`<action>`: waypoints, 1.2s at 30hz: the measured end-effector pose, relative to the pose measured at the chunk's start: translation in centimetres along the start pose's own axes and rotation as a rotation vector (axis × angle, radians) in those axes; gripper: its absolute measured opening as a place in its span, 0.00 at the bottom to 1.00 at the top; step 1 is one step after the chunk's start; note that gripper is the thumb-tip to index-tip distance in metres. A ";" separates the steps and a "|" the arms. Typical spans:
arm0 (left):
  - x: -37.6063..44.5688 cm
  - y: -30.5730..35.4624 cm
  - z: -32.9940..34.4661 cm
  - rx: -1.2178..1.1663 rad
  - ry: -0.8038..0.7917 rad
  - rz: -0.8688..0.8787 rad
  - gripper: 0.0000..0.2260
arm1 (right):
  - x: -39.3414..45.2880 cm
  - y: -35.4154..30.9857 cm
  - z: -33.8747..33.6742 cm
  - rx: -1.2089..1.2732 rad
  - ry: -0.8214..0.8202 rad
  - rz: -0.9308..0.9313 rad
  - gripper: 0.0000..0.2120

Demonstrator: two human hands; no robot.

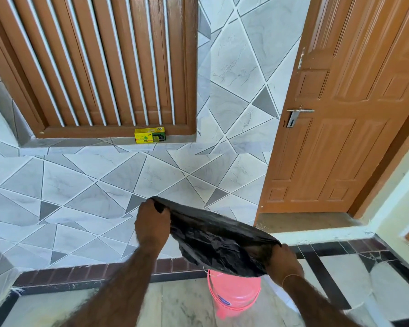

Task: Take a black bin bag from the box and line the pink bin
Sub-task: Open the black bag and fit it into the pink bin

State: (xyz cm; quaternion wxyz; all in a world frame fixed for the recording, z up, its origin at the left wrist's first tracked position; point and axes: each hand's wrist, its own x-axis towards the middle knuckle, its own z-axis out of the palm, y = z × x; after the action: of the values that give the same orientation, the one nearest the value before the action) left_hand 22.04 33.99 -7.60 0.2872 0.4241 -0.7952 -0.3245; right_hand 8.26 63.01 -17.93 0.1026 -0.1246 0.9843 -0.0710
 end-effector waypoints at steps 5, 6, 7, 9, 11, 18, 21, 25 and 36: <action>-0.5 0.9 0.8 -0.060 -0.174 0.179 0.21 | -1.2 -2.9 -2.0 -0.124 0.449 -0.161 0.09; -0.8 1.3 0.9 -0.055 -0.214 0.236 0.21 | -1.2 -3.8 -2.6 -0.075 0.540 -0.279 0.08; -1.0 1.6 1.1 -0.044 -0.251 0.278 0.22 | -1.4 -4.9 -3.3 -0.015 0.597 -0.420 0.08; -1.3 2.3 1.4 -0.057 -0.303 0.333 0.21 | -2.0 -7.9 -5.2 0.144 0.542 -0.628 0.14; -1.6 3.2 1.3 -0.063 -0.332 0.369 0.22 | -2.8 -10.8 -6.6 0.225 0.292 -0.658 0.18; -0.8 2.6 -1.1 -0.024 -0.363 0.489 0.21 | -2.2 -12.4 -7.2 0.702 0.183 -0.426 0.14; 0.0 1.2 -2.1 0.060 -0.349 0.583 0.17 | -0.4 -10.4 -8.3 0.764 0.304 -0.324 0.14; 0.3 0.2 -2.2 0.262 -0.338 0.556 0.11 | 0.2 -8.9 -10.0 0.456 0.326 -0.453 0.11; 0.4 0.5 -0.2 0.221 -0.298 0.528 0.24 | -1.1 -8.2 -10.1 -0.319 0.219 -0.458 0.12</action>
State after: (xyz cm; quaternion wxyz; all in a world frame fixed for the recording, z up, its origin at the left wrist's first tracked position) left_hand 21.74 33.81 -7.06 0.1940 0.1797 -0.9414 -0.2091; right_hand 8.93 56.57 -6.56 -0.0439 -0.3495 0.9345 0.0503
